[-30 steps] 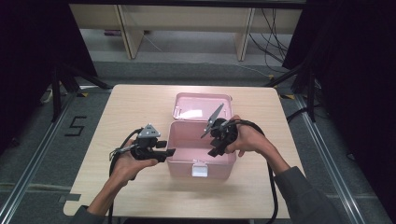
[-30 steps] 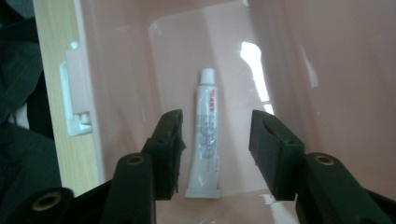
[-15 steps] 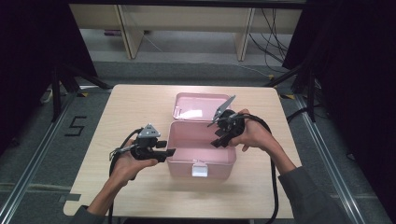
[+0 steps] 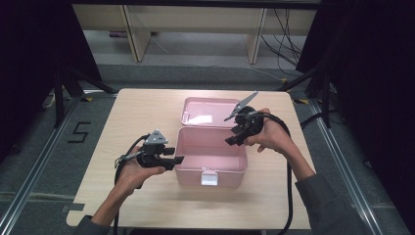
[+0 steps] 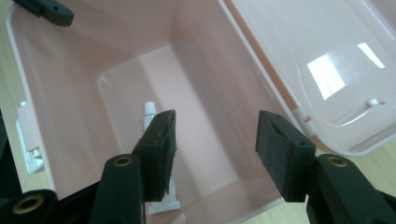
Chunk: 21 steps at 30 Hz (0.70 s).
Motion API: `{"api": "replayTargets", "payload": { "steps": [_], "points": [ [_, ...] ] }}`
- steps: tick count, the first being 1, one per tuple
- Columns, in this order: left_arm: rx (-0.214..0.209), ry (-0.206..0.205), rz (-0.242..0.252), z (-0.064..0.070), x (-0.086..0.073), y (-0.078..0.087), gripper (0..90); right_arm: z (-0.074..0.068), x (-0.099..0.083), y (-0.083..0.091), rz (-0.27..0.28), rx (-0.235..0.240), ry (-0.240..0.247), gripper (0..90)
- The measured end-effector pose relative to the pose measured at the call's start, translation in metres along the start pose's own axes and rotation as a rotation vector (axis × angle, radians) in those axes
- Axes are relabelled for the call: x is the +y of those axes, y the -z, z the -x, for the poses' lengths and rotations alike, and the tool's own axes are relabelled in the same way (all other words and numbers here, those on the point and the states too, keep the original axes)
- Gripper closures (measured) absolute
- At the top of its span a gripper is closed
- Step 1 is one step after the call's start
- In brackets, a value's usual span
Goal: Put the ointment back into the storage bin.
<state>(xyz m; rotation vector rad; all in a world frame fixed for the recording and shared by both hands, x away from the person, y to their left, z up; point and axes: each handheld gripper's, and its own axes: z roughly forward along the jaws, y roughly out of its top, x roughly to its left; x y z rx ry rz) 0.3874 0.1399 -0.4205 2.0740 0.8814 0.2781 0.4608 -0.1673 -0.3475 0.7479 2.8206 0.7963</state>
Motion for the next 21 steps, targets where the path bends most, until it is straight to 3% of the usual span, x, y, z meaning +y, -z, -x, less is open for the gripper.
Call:
{"api": "replayTargets", "payload": {
  "steps": [5,9,13,14,17,21],
  "points": [
    [-0.007,0.001,-0.001,0.000,0.000,-0.001,50.9,0.008,-0.002,0.003,0.032,-0.019,-0.024,48.9],
    [-0.010,-0.001,-0.003,-0.001,0.000,-0.001,50.1,0.016,-0.005,0.005,0.055,-0.030,-0.091,49.0],
    [-0.013,0.005,-0.004,0.000,0.000,-0.001,49.0,0.026,-0.007,0.006,0.078,-0.061,-0.117,48.6],
    [-0.012,0.007,-0.004,-0.001,0.000,-0.002,48.4,0.027,-0.008,0.007,0.073,-0.064,-0.151,48.3],
    [-0.010,0.014,-0.003,-0.002,0.001,-0.002,46.6,0.033,-0.010,0.007,0.085,-0.085,-0.163,47.9],
    [0.004,0.034,0.007,-0.005,0.001,0.000,44.9,0.046,-0.014,0.005,0.135,-0.112,-0.221,45.5]
  ]
}}
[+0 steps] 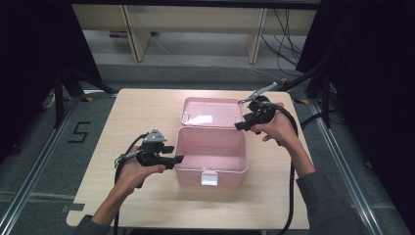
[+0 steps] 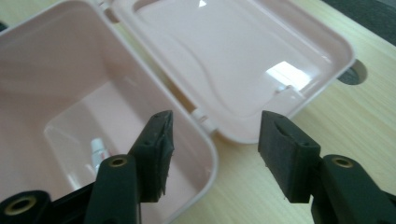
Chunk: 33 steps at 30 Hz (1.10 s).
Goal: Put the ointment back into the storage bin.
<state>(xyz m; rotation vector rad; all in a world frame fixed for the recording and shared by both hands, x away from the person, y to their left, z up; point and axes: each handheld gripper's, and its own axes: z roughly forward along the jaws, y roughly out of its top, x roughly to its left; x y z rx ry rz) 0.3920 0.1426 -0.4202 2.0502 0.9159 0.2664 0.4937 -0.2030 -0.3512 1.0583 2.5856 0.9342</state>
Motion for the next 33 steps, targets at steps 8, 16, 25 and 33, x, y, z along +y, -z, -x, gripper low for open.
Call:
{"api": "replayTargets", "payload": {
  "steps": [8,16,25,33],
  "points": [
    [0.022,0.011,0.012,-0.006,0.008,-0.003,42.4,0.020,-0.002,-0.010,0.049,-0.073,-0.094,45.1],
    [0.062,0.001,0.008,-0.014,0.026,-0.010,42.3,0.032,0.004,-0.023,0.051,-0.106,-0.149,44.8],
    [0.097,-0.013,-0.064,-0.030,0.050,-0.031,45.8,0.040,0.009,-0.041,0.055,-0.137,-0.204,44.9],
    [0.095,-0.013,-0.088,-0.037,0.056,-0.048,57.8,0.047,0.010,-0.047,0.051,-0.148,-0.217,45.2]
  ]
}}
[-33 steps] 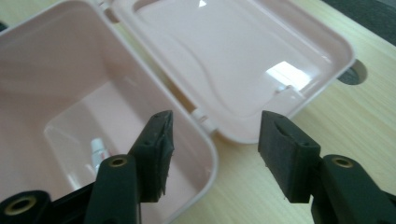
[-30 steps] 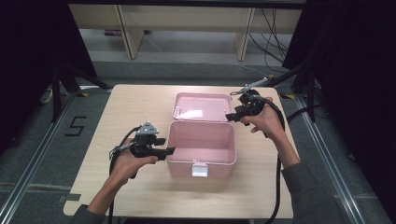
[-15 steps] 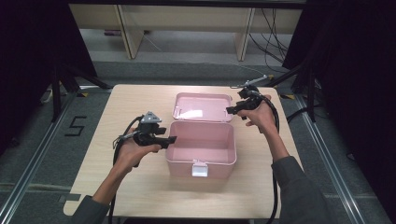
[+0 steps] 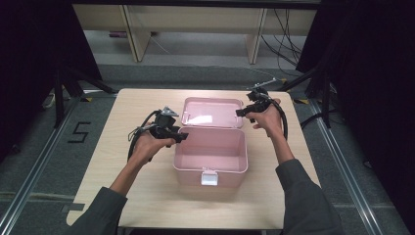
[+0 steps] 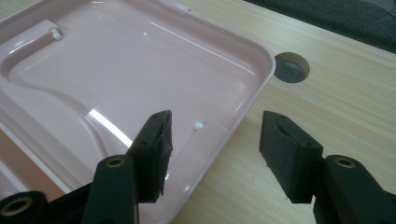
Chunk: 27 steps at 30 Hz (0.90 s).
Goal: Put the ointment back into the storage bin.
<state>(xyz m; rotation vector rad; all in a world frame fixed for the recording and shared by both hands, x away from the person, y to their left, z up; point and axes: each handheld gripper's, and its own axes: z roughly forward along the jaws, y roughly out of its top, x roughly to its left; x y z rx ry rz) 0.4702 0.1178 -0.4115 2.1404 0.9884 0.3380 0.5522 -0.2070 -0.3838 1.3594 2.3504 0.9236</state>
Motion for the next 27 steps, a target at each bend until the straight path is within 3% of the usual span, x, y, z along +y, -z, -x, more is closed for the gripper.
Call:
{"api": "replayTargets", "payload": {
  "steps": [6,19,27],
  "points": [
    [-0.008,-0.003,0.009,-0.003,0.001,-0.003,71.1,0.001,0.001,-0.005,0.000,-0.008,-0.015,45.1],
    [0.052,-0.010,0.000,0.003,0.003,-0.002,75.0,0.005,0.004,-0.010,-0.004,-0.011,-0.010,46.1],
    [0.047,-0.010,-0.010,0.005,0.001,0.001,74.8,0.004,0.008,-0.014,-0.001,-0.034,-0.016,52.8]
  ]
}}
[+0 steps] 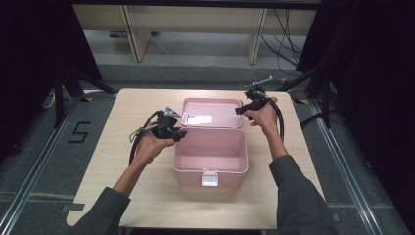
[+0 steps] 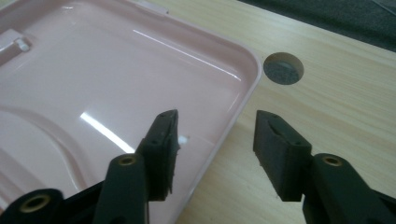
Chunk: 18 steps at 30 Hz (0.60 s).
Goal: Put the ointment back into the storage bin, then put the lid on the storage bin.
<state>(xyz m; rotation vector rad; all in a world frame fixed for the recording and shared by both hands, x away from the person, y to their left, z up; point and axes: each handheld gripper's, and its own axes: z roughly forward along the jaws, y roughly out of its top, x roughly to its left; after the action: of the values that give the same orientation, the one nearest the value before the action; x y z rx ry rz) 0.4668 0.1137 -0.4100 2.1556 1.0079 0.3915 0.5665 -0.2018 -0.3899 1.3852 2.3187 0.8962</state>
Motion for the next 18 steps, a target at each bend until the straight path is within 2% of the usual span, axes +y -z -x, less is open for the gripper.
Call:
{"api": "replayTargets", "payload": {
  "steps": [2,5,7,9,10,11,13,16,18],
  "points": [
    [0.004,0.003,0.004,0.000,0.000,0.000,74.7,-0.002,0.001,-0.001,0.007,0.007,-0.034,56.2],
    [0.004,0.003,0.002,0.000,0.000,0.000,74.7,-0.002,0.002,-0.005,0.003,-0.004,-0.015,60.3],
    [0.004,0.001,0.004,0.000,0.000,0.000,74.7,-0.002,0.002,-0.009,0.011,-0.019,-0.019,60.5],
    [0.004,0.002,0.004,0.000,0.000,0.000,74.7,-0.001,0.002,-0.011,-0.008,-0.032,-0.039,60.5],
    [0.004,0.002,0.004,0.000,0.000,0.000,74.7,0.001,0.001,-0.013,-0.012,-0.045,-0.032,60.6],
    [0.002,-0.002,0.006,0.000,-0.001,0.000,74.7,0.000,0.001,-0.014,-0.021,-0.043,-0.050,60.4],
    [0.001,-0.005,0.007,0.000,-0.001,0.000,74.6,0.003,0.001,-0.016,-0.021,-0.048,-0.043,59.8],
    [0.008,-0.012,0.005,0.000,-0.001,0.000,74.6,0.006,0.000,-0.017,-0.032,-0.052,-0.066,59.3],
    [0.011,-0.015,0.005,0.000,0.000,0.000,74.6,0.009,-0.001,-0.020,-0.028,-0.055,-0.057,58.5]
  ]
}}
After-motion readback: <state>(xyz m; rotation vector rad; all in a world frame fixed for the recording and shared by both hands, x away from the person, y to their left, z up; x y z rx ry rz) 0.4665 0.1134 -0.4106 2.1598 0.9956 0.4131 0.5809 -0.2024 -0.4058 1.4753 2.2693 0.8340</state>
